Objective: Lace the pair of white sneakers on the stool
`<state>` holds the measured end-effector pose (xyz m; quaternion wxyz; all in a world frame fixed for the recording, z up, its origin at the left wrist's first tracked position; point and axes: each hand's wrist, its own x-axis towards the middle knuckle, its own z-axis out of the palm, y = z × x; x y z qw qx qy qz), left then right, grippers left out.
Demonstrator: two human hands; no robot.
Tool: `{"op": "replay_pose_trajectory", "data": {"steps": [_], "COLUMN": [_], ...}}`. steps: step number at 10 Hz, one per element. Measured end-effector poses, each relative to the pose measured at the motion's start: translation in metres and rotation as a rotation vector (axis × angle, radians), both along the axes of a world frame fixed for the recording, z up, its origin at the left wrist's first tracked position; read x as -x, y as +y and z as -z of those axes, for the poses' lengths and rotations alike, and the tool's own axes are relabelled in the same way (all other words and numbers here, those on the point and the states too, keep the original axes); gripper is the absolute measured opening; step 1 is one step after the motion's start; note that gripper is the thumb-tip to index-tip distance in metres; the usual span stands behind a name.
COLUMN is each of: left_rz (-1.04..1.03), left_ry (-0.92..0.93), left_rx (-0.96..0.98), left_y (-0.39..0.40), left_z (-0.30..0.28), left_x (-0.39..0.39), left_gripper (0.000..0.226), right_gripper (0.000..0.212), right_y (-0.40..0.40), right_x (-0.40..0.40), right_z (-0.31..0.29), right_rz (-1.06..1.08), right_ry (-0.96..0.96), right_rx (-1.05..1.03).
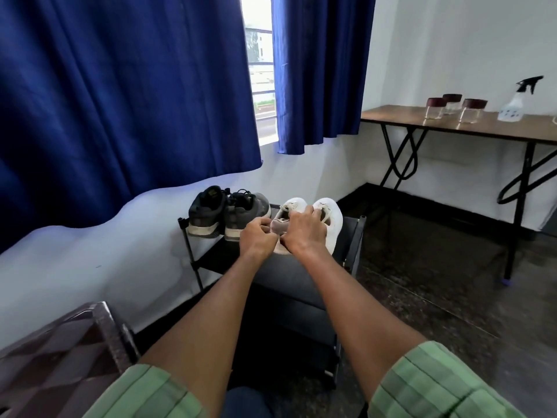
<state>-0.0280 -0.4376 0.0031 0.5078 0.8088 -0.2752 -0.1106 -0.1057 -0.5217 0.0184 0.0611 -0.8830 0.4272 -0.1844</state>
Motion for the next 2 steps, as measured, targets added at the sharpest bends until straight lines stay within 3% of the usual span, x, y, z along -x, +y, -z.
{"op": "replay_pose_trajectory", "data": {"steps": [1, 2], "left_rz": [-0.005, -0.041], "left_ry": [-0.04, -0.113], "left_rx": [0.003, -0.059], "left_y": [0.027, 0.068], "left_z": [-0.018, -0.036], "left_x": [0.004, 0.011], "left_gripper": [0.028, 0.022], "right_gripper": [0.039, 0.033], "right_y": [0.024, 0.055], "right_x": [0.0, 0.001], "right_z": [-0.006, -0.013], "right_rz": [-0.008, -0.077], "right_ry": [-0.067, -0.002], "right_rx": [0.075, 0.125]}}
